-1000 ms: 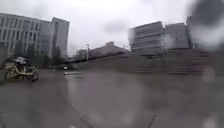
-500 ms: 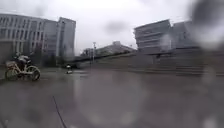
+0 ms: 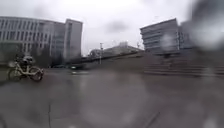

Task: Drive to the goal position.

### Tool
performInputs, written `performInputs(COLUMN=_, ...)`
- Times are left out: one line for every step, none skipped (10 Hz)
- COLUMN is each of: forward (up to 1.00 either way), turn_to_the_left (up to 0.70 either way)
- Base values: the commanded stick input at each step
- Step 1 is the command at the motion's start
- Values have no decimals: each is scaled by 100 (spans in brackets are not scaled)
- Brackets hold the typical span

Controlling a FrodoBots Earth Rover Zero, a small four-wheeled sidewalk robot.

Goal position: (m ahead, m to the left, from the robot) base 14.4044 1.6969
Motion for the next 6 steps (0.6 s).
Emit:
performInputs(forward=100, turn_to_the_left=27)
performInputs(forward=100, turn_to_the_left=27)
performInputs(forward=100, turn_to_the_left=27)
performInputs(forward=100, turn_to_the_left=27)
performInputs(forward=100, turn_to_the_left=25)
performInputs(forward=100, turn_to_the_left=0)
